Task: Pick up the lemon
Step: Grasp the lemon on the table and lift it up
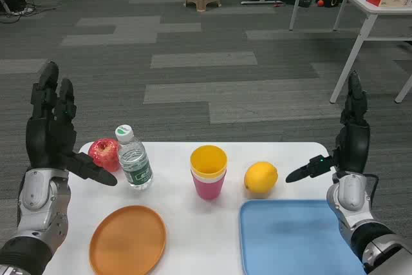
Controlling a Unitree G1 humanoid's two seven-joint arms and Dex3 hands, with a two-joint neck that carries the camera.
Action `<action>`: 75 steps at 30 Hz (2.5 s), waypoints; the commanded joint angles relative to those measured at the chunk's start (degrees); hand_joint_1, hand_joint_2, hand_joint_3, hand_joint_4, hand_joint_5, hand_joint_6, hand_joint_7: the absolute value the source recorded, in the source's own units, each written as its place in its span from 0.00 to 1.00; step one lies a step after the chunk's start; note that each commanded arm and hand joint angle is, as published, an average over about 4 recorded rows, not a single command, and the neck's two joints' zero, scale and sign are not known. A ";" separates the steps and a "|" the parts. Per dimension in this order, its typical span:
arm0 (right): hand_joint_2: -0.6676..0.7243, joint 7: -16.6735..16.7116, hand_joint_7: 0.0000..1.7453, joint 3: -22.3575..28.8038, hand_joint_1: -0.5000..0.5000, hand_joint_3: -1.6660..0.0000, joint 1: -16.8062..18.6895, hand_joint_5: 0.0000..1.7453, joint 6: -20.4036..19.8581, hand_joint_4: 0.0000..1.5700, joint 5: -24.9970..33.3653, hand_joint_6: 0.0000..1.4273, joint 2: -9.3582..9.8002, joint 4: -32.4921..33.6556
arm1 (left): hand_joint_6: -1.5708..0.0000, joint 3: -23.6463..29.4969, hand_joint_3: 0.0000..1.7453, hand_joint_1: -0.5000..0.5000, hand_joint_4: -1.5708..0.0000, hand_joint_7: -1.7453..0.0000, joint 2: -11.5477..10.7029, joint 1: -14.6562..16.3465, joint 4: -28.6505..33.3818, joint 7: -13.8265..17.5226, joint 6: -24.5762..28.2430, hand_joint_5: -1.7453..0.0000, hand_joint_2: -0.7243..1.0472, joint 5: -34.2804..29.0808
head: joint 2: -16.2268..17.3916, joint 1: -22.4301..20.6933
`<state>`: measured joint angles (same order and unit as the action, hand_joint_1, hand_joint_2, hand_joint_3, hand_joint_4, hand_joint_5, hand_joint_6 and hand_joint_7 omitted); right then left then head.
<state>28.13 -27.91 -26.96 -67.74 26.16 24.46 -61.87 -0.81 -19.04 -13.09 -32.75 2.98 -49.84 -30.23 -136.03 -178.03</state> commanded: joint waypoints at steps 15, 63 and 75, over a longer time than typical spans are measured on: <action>0.95 3.16 0.00 -0.42 0.04 1.00 1.93 0.00 0.06 0.15 2.94 0.00 0.33 3.07 | 1.00 -8.07 0.05 0.00 1.00 1.00 11.66 -5.12 -11.96 -14.58 -17.84 0.88 0.00 0.52 | 0.27 5.15; 0.91 0.45 0.00 -14.74 0.04 1.00 -2.07 0.00 6.70 0.13 2.98 0.00 1.12 -1.96 | 1.00 -6.14 0.05 0.00 1.00 1.00 -0.34 0.00 -4.78 6.40 6.07 0.12 0.00 -15.98 | 8.32 13.71; 0.91 -4.09 0.00 -25.33 0.04 1.00 -6.11 0.00 12.83 0.18 3.02 0.00 0.59 -6.89 | 1.00 -6.38 0.05 0.00 1.00 1.00 1.66 -0.55 -6.36 6.60 5.72 0.12 0.00 -16.09 | 8.58 15.18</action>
<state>24.67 -51.92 -31.03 -55.93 29.03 25.19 -67.86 -7.33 -17.92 -13.31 -38.38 9.29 -44.11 -46.48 -127.53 -162.81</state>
